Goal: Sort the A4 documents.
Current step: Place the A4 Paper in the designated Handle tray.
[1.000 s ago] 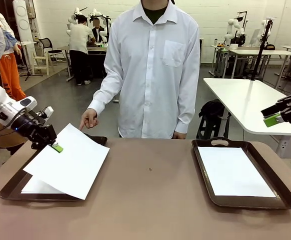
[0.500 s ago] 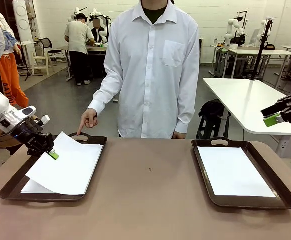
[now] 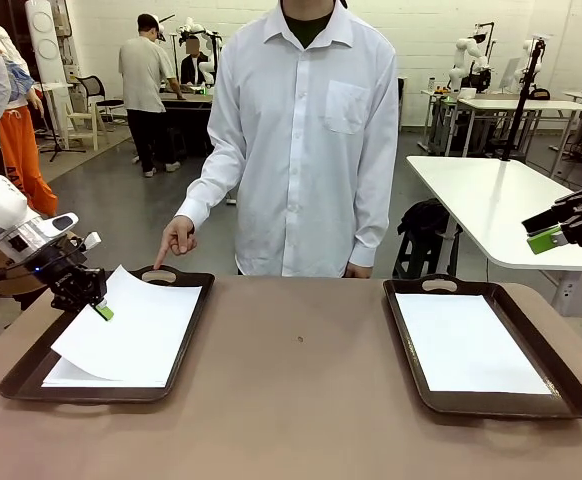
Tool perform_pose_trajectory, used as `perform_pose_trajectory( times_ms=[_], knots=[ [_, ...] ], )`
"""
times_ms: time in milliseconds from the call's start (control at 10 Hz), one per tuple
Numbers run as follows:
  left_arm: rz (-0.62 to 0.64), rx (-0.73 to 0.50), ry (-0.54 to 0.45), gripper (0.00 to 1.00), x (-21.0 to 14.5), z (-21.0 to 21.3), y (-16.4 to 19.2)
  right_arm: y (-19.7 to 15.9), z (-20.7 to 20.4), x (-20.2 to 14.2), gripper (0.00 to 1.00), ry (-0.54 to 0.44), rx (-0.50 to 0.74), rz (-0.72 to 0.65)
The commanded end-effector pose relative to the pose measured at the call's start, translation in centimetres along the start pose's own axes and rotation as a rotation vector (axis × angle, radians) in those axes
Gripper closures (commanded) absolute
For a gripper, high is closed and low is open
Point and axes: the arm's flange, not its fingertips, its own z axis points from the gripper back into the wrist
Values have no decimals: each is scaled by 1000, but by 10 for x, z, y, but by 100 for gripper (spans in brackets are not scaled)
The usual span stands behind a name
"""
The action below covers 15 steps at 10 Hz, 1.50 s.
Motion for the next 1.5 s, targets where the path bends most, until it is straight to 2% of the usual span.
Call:
perform_pose_trajectory(
  times_ms=[0,200,300,400,500,600,700,800,900,1000,1100,1200,1300,1400],
  knots=[
    [35,52,9,99,5,2,-2,0,-2,-1,0,6,1,-3],
    [52,81,10,99,5,4,-1,0,-2,-1,0,6,1,-3],
    [52,83,15,81,5,5,-1,0,-2,-1,0,6,1,-3],
    [44,88,16,80,5,5,-1,0,-2,-1,0,6,1,-3],
    [35,92,4,62,6,6,-1,0,-2,-1,0,6,1,-3],
    [29,99,-2,77,7,7,-2,0,-2,-1,0,6,1,-3],
    [30,108,-5,43,7,9,-2,0,-2,-1,0,6,1,-3],
    [36,126,1,58,7,10,-2,0,-2,-1,0,6,1,-3],
    [27,122,15,24,7,10,-3,0,-2,-1,0,6,1,-3],
    [29,143,19,38,6,12,-4,0,-2,-1,0,6,1,-3],
    [36,156,9,5,5,14,-5,0,-2,-1,0,6,1,-3],
    [35,156,-1,19,4,17,-6,0,-2,-1,0,6,1,-3],
    [35,158,-9,0,2,19,-6,0,-2,-1,0,6,1,-3],
    [37,159,-20,0,0,20,-7,0,-2,-1,0,6,1,-3]
  ],
)
